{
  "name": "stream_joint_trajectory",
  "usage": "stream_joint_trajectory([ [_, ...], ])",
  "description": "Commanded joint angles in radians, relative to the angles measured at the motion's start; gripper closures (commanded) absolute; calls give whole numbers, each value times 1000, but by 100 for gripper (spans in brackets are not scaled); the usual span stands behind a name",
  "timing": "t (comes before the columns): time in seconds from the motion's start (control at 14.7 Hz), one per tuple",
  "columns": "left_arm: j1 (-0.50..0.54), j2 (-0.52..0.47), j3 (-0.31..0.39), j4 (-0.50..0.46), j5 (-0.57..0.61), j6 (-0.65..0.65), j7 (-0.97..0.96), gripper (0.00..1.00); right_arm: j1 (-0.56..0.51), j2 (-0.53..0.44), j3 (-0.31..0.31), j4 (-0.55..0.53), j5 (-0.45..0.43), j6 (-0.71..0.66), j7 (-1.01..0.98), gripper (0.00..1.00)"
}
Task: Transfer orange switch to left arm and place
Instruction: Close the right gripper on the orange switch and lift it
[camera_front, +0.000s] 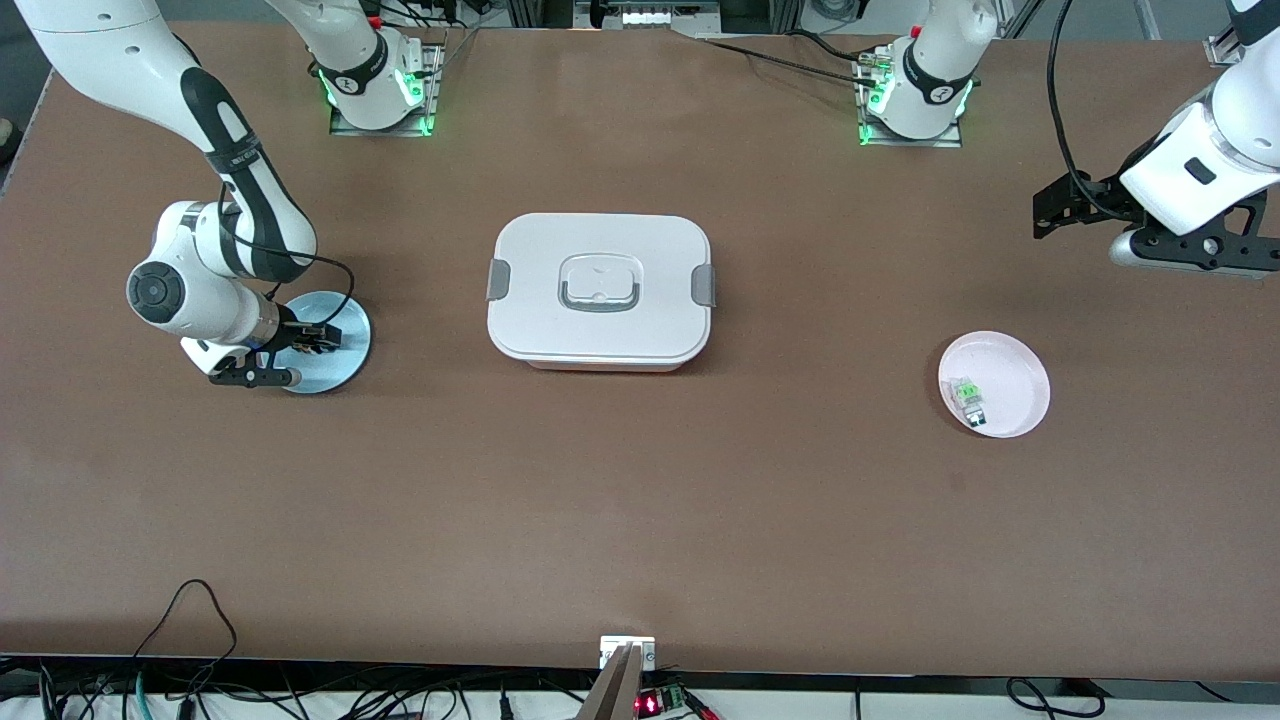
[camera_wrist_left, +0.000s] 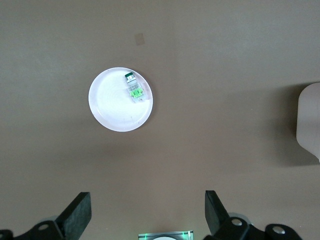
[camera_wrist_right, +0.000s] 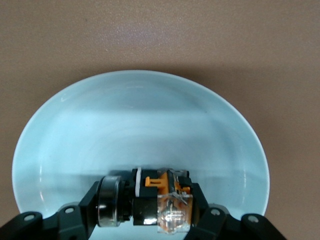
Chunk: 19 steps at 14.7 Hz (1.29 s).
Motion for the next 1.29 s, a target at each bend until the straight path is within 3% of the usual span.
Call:
stream_joint_trajectory([
  [0.0,-2,14,1,37,-13,-26,-11,0,-8,-7,6,-3,11,-21,-58,50],
  [0.27,-2,14,1,37,-13,-28,-11,0,-10,-16,6,8,11,-24,-65,60],
  [0.41,-2,14,1,37,-13,-28,-11,0,-8,-39,7,16,13,-27,-65,60],
  [0.68,-2,14,1,37,-13,-28,-11,0,-8,-109,29,117,59,-206,-65,60],
  [1.22,-2,14,1,37,-13,-28,-11,0,-8,-224,101,241,91,-389,-67,60],
])
